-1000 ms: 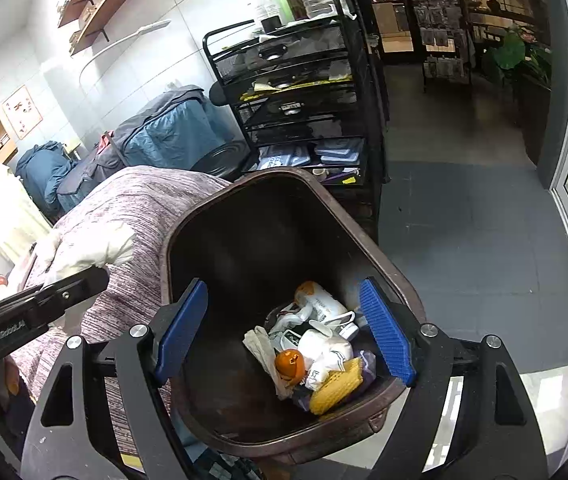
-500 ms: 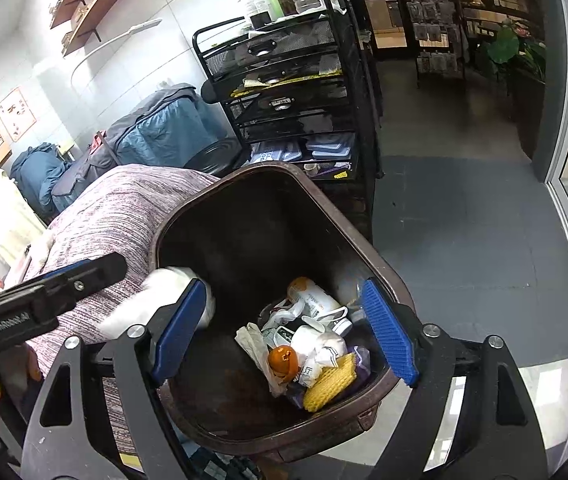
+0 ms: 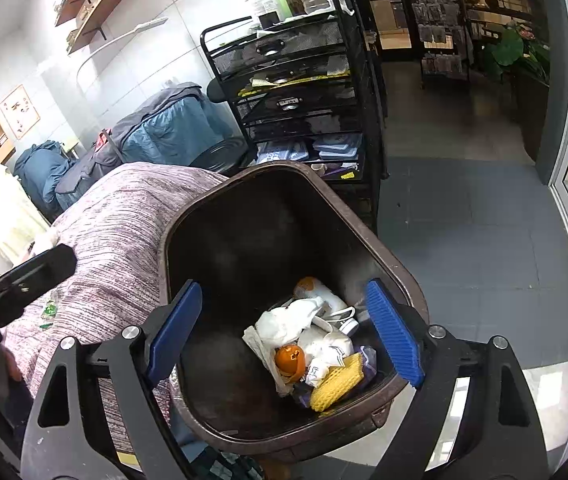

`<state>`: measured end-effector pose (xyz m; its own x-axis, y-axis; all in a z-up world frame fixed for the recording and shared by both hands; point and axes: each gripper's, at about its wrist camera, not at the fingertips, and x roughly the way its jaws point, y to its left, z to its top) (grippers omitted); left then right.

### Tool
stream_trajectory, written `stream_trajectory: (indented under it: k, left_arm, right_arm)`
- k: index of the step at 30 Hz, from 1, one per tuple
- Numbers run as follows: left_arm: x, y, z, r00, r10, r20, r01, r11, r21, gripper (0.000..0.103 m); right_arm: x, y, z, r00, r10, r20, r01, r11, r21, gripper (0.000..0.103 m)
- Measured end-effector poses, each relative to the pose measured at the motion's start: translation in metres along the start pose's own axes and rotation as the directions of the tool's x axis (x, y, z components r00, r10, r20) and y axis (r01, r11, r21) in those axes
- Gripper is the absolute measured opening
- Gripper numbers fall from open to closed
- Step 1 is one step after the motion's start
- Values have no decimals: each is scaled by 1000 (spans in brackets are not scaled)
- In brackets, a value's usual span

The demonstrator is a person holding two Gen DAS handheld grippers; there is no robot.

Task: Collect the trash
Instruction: 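Move both tools back from the bin over the bed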

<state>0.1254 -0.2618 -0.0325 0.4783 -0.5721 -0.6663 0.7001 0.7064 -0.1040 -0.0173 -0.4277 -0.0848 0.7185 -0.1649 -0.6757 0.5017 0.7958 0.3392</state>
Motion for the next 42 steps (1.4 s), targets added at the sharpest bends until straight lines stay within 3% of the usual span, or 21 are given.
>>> stream_trajectory:
  k: [14,24,28,32,37,39,42]
  left_arm:
    - [-40,50,-22,993,117,23,-115,991,-72,97]
    - [-60,130,-47,962,272,-39,-274,949,-155,97]
    - [-74,167,-57,937,344,-64,-350,919,-184,97]
    - [-87,204,-67,908,408,-92,-418,885,-205,97]
    - [-101,246,-76,887,448,-116,-462,849,-255,97]
    - [-106,260,-77,885,451,-116,-465,838,-286,97]
    - [-108,272,-78,906,409,-109,-421,840,-342,97]
  right_arm:
    - [2,41,1,998,64,0,-64,994,-84,83]
    - [16,114,-5,984,170,-53,-177,961,-212,83]
    - [24,155,-8,964,241,-110,-262,928,-267,83]
    - [38,202,-14,931,303,-204,-356,881,-312,84]
    - [53,271,-27,882,353,-311,-455,808,-374,84]
    - [58,292,-31,879,353,-320,-463,793,-397,84]
    - [64,314,-31,889,345,-301,-449,790,-418,84]
